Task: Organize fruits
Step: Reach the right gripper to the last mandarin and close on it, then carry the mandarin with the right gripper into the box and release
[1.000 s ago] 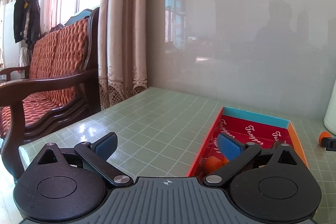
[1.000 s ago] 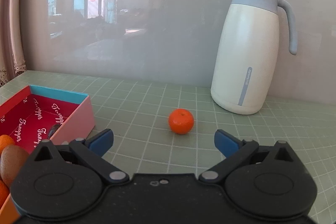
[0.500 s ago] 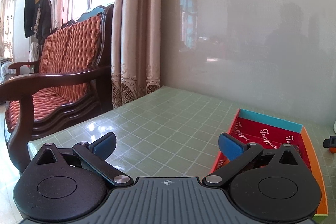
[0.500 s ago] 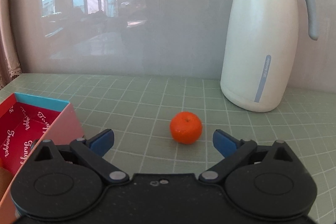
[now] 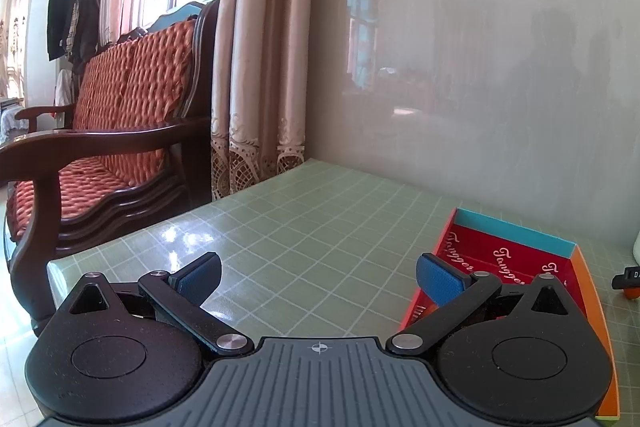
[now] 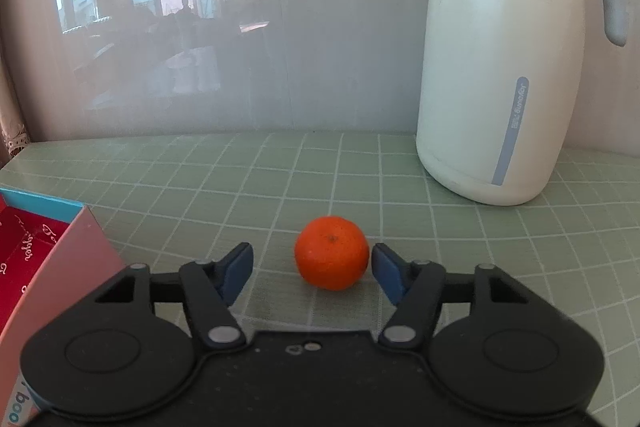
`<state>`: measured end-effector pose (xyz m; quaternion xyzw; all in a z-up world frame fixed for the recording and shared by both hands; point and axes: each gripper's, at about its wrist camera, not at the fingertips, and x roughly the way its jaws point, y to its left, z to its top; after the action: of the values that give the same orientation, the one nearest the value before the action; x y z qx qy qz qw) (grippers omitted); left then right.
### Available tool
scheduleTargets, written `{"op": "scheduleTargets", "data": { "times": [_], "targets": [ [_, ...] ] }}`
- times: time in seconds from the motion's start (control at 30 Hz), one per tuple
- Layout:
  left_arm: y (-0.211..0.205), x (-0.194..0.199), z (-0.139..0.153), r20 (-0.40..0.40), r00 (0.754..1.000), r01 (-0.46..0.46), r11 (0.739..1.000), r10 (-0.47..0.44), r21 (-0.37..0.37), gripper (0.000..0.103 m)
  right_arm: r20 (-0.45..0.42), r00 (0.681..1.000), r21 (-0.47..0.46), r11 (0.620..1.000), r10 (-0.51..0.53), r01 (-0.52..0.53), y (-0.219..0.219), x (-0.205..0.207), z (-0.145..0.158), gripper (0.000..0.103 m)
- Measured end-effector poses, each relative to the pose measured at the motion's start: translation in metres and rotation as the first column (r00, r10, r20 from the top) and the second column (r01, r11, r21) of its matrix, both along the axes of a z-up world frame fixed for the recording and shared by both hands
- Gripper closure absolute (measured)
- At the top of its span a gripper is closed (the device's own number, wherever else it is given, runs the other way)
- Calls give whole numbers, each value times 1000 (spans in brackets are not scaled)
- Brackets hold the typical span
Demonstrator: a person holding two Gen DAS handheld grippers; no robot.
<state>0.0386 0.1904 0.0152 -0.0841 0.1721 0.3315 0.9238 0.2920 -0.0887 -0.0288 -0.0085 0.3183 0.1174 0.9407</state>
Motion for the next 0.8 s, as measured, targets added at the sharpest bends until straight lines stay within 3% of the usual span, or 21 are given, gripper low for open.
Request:
{"op": "scheduleTargets", "data": {
  "times": [0.23,0.47,0.8],
  "targets": [
    [-3,2,0,-10,1000,5,1000,-5,10,0,-16,1000,-5,1000,-14,14,-4,3,-3,44],
    [-3,4,-1,-17,1000,0,1000,0,16,0,-4,1000,-27,1000,-13,13,-4,4,-2,64],
    [-2,4,-1,-16,1000,-8,1000,8,14,0,2,1000,-28,1000,-2,2,-2,2,0,65]
  ]
}}
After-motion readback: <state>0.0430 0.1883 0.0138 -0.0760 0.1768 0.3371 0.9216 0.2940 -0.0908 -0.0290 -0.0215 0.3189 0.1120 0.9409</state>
